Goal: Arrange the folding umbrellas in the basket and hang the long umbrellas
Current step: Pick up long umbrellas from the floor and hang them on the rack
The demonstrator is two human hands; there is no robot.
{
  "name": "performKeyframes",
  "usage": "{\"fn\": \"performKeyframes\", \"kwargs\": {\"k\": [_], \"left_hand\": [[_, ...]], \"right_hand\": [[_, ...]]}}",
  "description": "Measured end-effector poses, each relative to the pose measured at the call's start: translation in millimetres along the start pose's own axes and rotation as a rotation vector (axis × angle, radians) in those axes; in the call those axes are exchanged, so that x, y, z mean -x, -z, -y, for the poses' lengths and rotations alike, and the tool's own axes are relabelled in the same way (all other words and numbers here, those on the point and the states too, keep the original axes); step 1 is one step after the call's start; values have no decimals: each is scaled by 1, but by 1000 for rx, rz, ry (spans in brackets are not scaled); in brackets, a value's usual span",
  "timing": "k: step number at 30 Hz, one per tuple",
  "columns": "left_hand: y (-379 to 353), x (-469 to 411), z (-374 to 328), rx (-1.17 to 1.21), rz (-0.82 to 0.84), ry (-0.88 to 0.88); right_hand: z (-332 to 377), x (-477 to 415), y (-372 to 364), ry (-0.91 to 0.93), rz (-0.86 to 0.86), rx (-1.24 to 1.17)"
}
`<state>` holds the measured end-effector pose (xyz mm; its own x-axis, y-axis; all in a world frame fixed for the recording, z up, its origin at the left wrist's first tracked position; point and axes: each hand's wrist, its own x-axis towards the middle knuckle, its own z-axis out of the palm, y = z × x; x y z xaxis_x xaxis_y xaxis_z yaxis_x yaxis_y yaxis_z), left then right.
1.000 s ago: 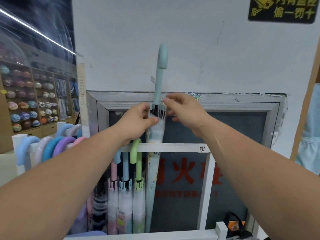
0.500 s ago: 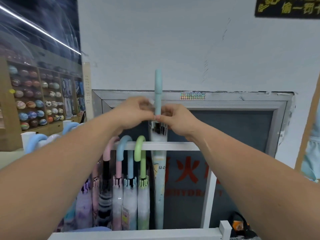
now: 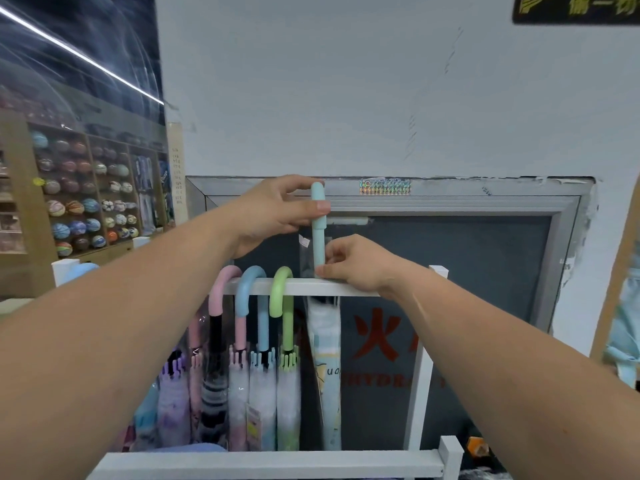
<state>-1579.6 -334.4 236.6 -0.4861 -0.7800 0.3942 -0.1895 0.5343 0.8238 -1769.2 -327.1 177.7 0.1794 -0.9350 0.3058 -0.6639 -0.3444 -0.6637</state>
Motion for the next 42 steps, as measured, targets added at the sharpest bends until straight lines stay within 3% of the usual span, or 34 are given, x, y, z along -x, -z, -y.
{"fn": "performKeyframes", "kwargs": {"k": [8,10,14,16,23,30,36,39,42], "left_hand": [[-3,7,26,-95,73,31],[-5,10,29,-112,93,48],[-11,11,30,-185,130,54],[-11,9,35,-249,155,66],[-12,4,45,-495,298,129],[-16,1,46,-671,347,154],[-16,10,43,-738,249,160],[-20,27,39,-876,117,137],[-32,52,39,-853,-84,84]], "right_hand": [[12,9,25,-91,337,409],[14,12,34,-93,341,470],[11,16,40,-69,128,72],[8,17,38,-40,78,-14],[-9,22,17,96,37,-63],[-12,22,11,106,143,-14],[-17,17,7,113,117,48],[-19,18,6,118,117,58],[-21,20,4,134,110,119]]}}
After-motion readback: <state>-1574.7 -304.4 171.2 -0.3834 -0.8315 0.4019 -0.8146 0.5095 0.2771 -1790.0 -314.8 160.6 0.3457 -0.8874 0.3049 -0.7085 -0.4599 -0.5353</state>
